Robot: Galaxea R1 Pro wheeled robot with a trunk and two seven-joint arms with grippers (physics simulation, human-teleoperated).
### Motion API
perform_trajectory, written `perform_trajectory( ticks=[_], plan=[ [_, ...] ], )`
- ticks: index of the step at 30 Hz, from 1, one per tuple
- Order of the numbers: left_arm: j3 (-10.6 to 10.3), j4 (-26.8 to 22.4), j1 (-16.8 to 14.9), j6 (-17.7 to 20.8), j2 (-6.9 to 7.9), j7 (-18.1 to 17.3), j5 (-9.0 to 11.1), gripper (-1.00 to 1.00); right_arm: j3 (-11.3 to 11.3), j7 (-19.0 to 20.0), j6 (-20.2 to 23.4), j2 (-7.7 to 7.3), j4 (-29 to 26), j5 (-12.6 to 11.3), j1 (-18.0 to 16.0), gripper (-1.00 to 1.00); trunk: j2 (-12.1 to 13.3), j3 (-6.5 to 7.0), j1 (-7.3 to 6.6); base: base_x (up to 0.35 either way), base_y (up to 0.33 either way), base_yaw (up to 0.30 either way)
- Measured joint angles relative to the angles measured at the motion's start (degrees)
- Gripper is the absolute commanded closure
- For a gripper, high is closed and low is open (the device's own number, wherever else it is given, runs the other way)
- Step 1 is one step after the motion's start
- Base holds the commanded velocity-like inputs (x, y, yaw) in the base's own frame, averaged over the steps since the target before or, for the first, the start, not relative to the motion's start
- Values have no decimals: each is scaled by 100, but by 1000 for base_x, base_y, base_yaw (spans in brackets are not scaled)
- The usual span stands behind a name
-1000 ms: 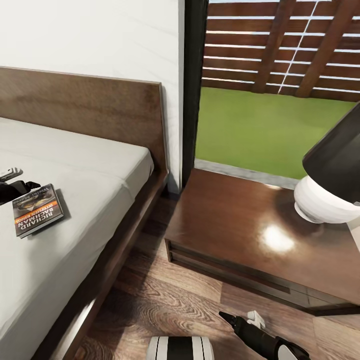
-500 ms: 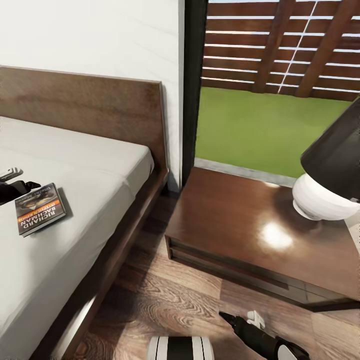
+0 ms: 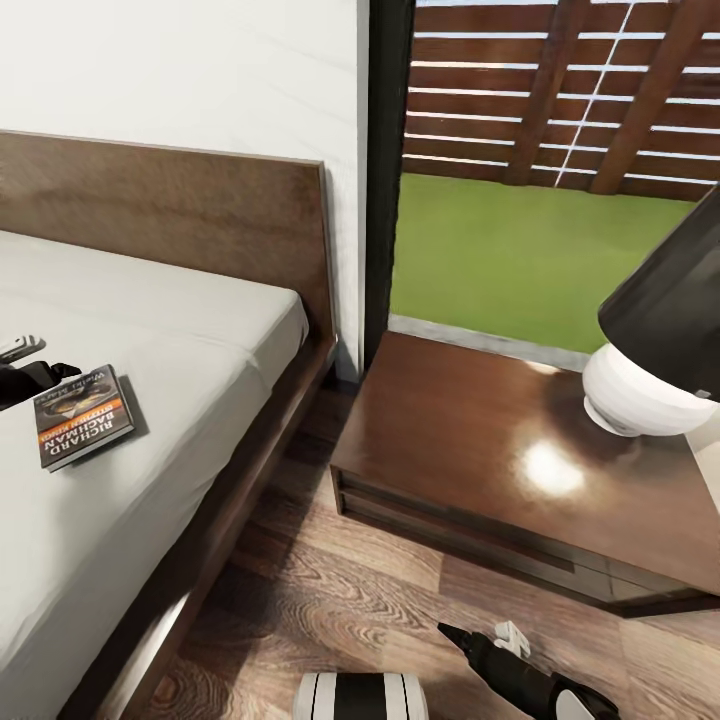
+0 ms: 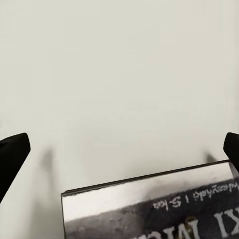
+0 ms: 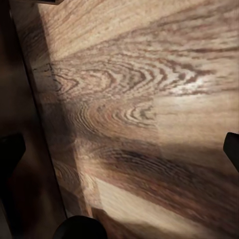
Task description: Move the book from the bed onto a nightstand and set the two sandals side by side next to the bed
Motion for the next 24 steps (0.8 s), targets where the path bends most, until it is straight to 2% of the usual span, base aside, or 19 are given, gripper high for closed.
perform_trajectory(
  ticks=[24],
  plan=[
    [5,1,0,1,-1,3,-8,-100,0,0,6,1,0,-1,0,-100,0,0,0,-1,0,0]
  ],
)
